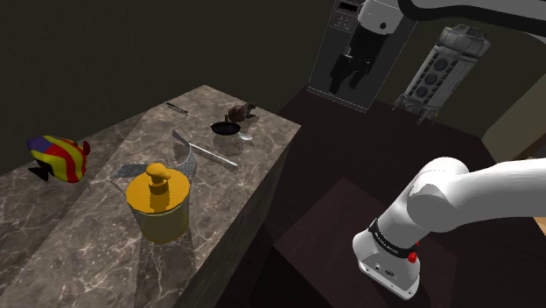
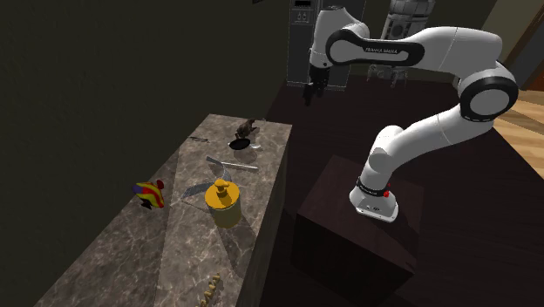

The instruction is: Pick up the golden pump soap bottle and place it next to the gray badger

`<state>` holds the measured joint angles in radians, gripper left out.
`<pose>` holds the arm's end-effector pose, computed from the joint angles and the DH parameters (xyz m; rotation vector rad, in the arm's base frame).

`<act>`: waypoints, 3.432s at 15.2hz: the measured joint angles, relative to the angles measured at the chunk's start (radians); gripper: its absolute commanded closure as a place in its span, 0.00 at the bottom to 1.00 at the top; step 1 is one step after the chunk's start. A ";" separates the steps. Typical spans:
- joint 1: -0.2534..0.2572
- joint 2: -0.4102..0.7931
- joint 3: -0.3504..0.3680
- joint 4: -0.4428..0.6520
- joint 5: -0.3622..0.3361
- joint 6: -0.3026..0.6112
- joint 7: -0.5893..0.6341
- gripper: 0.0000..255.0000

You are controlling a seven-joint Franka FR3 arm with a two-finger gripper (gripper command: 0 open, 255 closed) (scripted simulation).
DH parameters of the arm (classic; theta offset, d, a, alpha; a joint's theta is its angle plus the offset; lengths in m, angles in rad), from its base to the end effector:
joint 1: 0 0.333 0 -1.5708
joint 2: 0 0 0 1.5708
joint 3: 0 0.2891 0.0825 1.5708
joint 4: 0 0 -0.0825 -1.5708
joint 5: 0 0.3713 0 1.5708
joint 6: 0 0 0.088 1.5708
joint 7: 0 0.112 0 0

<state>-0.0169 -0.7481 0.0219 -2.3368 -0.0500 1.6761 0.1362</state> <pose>0.3340 -0.0018 0.5731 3.0728 -0.2051 0.1409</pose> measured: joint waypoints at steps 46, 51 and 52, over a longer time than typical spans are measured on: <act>0.294 1.104 0.607 0.682 -0.262 0.304 0.971 0.00; 0.296 1.117 0.603 0.666 -0.272 0.330 0.979 0.00; 0.296 1.117 0.602 0.666 -0.273 0.330 0.979 0.00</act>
<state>0.2795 0.3692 0.6244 -1.6709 -0.3227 2.0066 1.1151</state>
